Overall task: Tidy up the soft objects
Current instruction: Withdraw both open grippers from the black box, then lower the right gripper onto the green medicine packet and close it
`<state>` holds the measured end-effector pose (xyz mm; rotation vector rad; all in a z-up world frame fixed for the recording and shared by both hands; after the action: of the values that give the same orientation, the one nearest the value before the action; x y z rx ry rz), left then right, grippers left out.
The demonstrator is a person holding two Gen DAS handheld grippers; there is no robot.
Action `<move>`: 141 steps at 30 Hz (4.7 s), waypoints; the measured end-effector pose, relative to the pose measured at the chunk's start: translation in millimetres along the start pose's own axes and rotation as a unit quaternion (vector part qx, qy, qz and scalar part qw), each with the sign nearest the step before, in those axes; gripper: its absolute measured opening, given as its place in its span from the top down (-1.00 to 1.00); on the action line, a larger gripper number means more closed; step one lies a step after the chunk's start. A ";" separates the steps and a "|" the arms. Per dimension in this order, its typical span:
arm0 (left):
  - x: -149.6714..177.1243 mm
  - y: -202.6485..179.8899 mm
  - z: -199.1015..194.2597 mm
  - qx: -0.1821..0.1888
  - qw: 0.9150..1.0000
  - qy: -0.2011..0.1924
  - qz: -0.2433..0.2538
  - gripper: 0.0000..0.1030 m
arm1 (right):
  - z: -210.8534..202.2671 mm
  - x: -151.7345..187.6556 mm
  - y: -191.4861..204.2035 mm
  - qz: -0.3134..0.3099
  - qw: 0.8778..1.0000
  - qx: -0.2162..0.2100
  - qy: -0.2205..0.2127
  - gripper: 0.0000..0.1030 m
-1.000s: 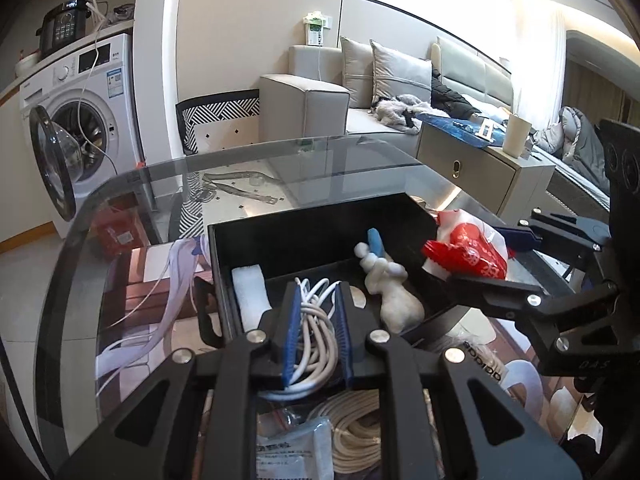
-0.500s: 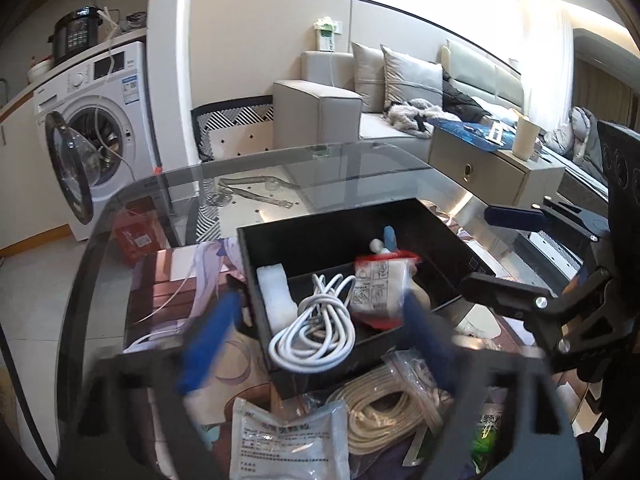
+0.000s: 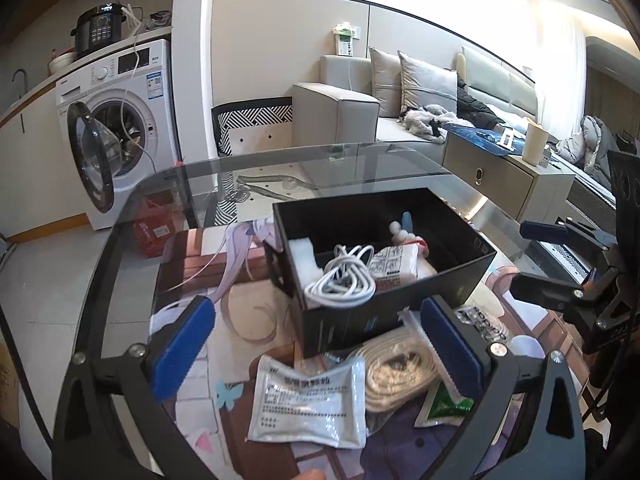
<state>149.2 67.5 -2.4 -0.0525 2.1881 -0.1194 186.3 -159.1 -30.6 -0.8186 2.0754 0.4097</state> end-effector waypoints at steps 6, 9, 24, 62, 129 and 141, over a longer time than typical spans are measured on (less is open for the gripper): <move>13.9 -1.2 -4.1 -0.009 1.000 0.006 0.007 -1.00 | -4.8 24.8 1.3 0.003 1.000 0.005 0.019 -0.99; 21.4 -1.6 -3.9 -0.014 1.000 0.009 0.012 -1.00 | -5.6 34.1 0.1 0.005 1.000 0.007 0.025 -0.99; 55.8 7.5 2.1 -0.027 0.999 0.035 0.011 -1.00 | -9.9 57.4 12.3 0.001 0.999 0.004 0.049 -0.99; 73.4 8.5 1.4 -0.020 0.999 0.048 0.009 -1.00 | 5.1 103.7 79.1 -0.034 0.989 -0.073 0.127 -0.79; 78.2 8.4 5.8 -0.015 0.999 0.053 0.005 -1.00 | 10.8 98.6 50.2 -0.005 0.994 0.039 0.098 -0.28; 79.0 8.0 5.9 -0.014 0.998 0.054 0.006 -1.00 | -8.4 95.5 78.2 -0.028 0.997 -0.034 0.058 -0.14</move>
<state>108.2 68.7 -70.6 -0.0499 2.2980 -0.0862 87.2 -144.9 -103.3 -0.9585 2.1508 0.4135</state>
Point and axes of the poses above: each gripper's, at about its wrist camera, not at the fingertips, and z roughly the way its jaws point, y to its left, x to its underside, the point moved 7 cm from there along z, roughly the way its jaws point, and after that the axes turned 3 degrees about -z, right-handed, at the moved point
